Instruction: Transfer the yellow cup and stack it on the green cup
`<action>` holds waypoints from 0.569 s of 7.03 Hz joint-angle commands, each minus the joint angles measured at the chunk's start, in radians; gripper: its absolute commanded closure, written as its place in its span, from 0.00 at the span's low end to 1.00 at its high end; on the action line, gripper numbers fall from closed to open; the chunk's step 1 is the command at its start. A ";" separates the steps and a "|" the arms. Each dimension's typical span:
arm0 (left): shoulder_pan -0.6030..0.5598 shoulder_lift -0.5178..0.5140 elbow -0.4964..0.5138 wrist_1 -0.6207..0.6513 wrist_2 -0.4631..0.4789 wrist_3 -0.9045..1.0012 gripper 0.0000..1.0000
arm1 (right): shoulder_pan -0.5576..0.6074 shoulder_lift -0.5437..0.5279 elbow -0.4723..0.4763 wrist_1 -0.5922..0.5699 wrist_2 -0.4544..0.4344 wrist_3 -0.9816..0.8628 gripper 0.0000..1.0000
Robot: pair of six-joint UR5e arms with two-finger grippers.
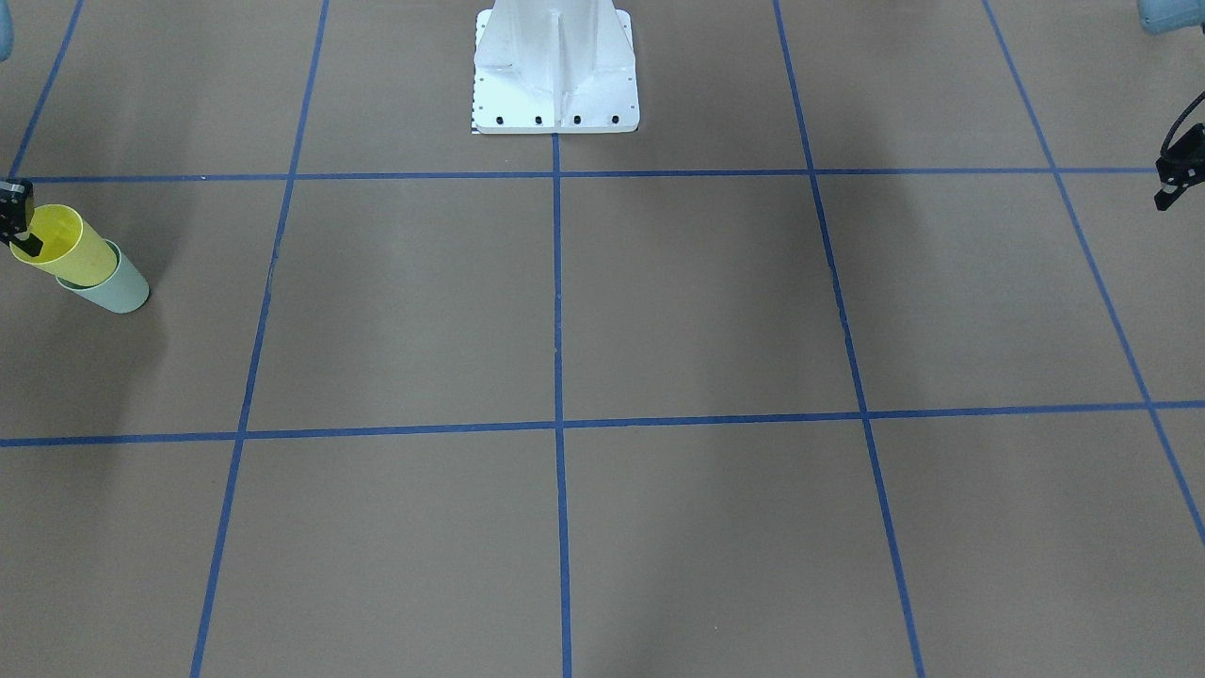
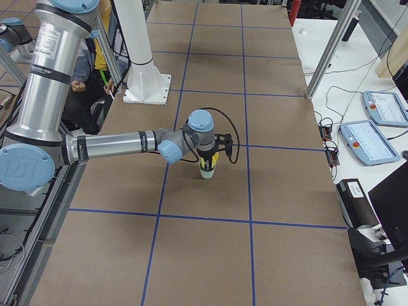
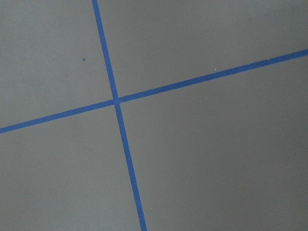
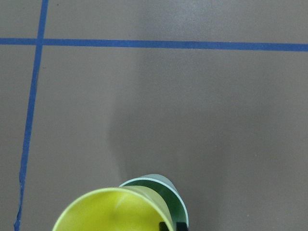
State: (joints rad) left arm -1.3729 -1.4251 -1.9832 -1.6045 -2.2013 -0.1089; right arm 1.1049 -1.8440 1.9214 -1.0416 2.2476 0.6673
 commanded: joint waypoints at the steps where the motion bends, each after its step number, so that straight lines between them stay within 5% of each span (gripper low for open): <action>1: 0.000 0.000 0.004 0.000 0.000 0.000 0.00 | -0.011 0.023 -0.005 -0.003 -0.003 -0.012 0.00; 4: 0.000 0.015 0.015 0.005 -0.011 0.008 0.00 | 0.076 0.045 -0.018 -0.104 0.012 -0.113 0.00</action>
State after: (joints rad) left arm -1.3729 -1.4166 -1.9739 -1.6026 -2.2042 -0.1053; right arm 1.1248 -1.8091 1.9065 -1.0804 2.2487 0.6293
